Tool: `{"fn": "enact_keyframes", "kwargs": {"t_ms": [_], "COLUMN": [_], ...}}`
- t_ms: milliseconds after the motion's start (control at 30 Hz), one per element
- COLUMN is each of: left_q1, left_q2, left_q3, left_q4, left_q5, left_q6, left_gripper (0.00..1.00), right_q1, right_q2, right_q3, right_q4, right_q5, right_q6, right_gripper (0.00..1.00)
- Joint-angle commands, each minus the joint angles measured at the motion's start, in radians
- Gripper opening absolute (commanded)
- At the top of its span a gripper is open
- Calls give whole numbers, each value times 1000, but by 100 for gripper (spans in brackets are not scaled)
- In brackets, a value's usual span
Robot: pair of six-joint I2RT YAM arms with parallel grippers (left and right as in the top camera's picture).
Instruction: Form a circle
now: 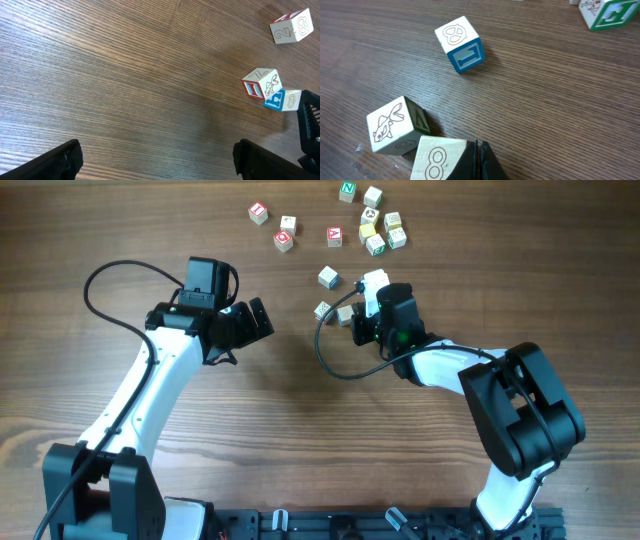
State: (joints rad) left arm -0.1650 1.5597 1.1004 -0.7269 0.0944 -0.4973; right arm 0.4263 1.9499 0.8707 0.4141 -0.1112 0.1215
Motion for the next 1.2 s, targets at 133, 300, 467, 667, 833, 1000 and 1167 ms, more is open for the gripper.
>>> {"fn": "enact_keyframes", "kwargs": {"t_ms": [133, 300, 467, 667, 833, 1000, 1167], "left_q1": [6, 6, 6, 6, 6, 6, 6], "left_q2": [-1, -1, -1, -1, -1, -1, -1], "left_q3": [-2, -2, -2, -2, -2, -2, -2], "left_q4": [0, 0, 0, 0, 0, 0, 0], "left_q5": [-9, -9, -9, -9, -10, -10, -9], "left_q6": [19, 19, 19, 19, 19, 19, 19], "left_gripper": [100, 100, 100, 100, 100, 100, 100], "right_q1": [-2, -2, -2, -2, -2, -1, 2], "right_q2": [17, 17, 14, -119, -141, -141, -122], "right_q3": [5, 5, 5, 5, 82, 206, 216], "right_q4": [18, 6, -33, -71, -126, -199, -210], "right_q5": [-73, -5, 160, 128, 31, 10, -47], "right_q6": [-43, -39, 38, 64, 62, 173, 391], "right_gripper": [4, 4, 4, 4, 5, 4, 5]}}
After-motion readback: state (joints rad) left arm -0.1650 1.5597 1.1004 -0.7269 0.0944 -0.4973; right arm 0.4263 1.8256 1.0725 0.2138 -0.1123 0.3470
